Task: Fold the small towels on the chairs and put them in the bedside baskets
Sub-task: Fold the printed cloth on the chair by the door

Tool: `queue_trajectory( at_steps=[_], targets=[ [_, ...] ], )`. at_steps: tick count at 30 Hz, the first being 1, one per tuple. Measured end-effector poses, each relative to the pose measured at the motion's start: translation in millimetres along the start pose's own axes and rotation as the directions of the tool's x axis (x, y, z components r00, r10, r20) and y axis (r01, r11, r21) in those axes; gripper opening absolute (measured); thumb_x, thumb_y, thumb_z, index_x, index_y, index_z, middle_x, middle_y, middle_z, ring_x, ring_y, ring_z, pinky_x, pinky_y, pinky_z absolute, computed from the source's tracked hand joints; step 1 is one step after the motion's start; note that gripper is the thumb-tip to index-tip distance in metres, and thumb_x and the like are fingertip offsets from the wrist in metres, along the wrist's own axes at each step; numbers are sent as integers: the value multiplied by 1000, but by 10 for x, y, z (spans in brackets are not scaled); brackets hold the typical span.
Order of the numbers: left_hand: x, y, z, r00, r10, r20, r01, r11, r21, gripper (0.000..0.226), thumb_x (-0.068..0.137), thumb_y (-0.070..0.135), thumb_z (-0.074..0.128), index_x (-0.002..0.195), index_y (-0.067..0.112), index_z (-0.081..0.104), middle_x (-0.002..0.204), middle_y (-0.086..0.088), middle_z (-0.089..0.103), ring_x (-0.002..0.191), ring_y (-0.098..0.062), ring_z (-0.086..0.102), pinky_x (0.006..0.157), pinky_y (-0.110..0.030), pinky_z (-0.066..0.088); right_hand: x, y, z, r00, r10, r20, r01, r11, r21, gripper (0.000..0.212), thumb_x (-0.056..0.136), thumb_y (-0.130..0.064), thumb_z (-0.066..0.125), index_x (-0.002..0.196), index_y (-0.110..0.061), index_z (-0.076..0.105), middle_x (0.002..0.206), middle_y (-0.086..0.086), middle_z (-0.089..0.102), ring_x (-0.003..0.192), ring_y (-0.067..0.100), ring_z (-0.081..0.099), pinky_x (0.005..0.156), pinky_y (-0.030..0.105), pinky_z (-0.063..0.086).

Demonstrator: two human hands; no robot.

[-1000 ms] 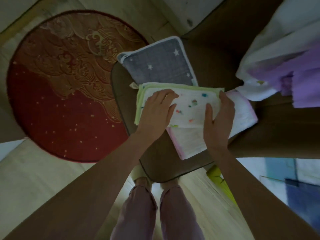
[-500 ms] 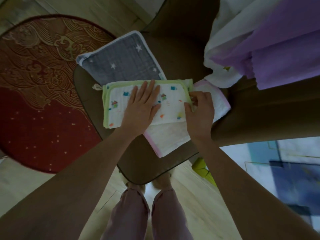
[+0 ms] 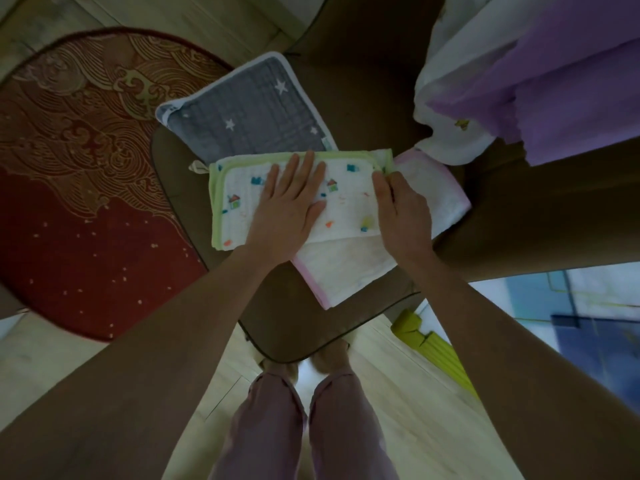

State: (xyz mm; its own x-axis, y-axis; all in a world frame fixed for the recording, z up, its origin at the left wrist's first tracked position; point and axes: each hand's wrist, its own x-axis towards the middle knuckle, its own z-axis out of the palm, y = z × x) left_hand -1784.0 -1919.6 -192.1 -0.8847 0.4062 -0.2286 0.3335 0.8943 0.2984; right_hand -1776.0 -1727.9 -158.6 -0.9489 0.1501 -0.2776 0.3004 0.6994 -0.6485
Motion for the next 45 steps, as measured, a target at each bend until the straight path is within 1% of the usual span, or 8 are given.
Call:
queue_trajectory(
  at_steps=[10,19,23,26,30,37,42,45],
  targets=[
    [-3,-8,10,1000,2,3,-2,1000,-10,65,99,48,8,155,17,7,163,-5,1,150,-23,-3,120,-39,-10,76,90,-23,989,144,-21,-129,933,335,46,99,-27,55,59,-20,33,54,-3,30,47,3,33,50,14,25],
    [-10,-39,48,1000,15,20,-16,999,41,66,98,51,8,155,17,5,163,-6,-1,150,-23,-3,120,-41,-7,6,259,37,992,60,-108,-57,998,35,35,101,-31,50,69,-16,45,59,-4,43,54,5,40,56,20,32],
    [-31,-51,-59,997,73,-25,-74,997,-34,64,100,46,13,154,12,11,162,-10,3,150,-26,0,121,-43,-5,-28,-20,144,894,-209,-396,87,949,-303,31,99,-29,47,114,-5,60,109,17,65,101,29,62,88,39,47],
    [-62,-136,-91,991,49,-127,-50,999,0,58,104,39,14,152,8,22,160,-13,14,149,-29,10,121,-48,3,-15,-217,410,892,-444,-83,367,819,-440,53,100,-37,33,143,-8,43,149,17,41,140,33,36,115,41,20],
    [-112,-323,22,995,9,-100,6,990,141,61,103,45,8,153,13,19,161,-10,14,149,-27,9,120,-45,-1,128,-78,600,824,-458,334,567,657,-498,65,100,-53,11,155,-19,16,162,8,13,150,23,8,119,35,-7],
    [-129,-420,-52,984,-143,-108,156,980,126,63,101,50,16,154,17,18,161,-10,14,149,-30,9,120,-46,-2,174,259,232,954,-266,137,294,751,-591,66,100,-51,12,156,-17,9,163,7,7,150,26,6,120,40,1],
    [-276,-501,-262,824,-493,-280,462,870,-171,50,97,36,48,135,4,47,137,-22,46,124,-40,43,103,-52,34,-1,65,215,983,55,-174,-91,973,-210,58,100,-45,41,140,-4,41,140,17,48,129,31,45,111,40,33],
    [-271,-438,-354,718,-658,-228,499,715,-490,47,91,27,62,129,2,48,127,-21,45,114,-36,49,93,-44,41,38,-20,207,950,270,-160,-264,963,57,48,99,-44,48,124,-4,52,116,13,61,105,26,59,90,35,49]
  ],
)
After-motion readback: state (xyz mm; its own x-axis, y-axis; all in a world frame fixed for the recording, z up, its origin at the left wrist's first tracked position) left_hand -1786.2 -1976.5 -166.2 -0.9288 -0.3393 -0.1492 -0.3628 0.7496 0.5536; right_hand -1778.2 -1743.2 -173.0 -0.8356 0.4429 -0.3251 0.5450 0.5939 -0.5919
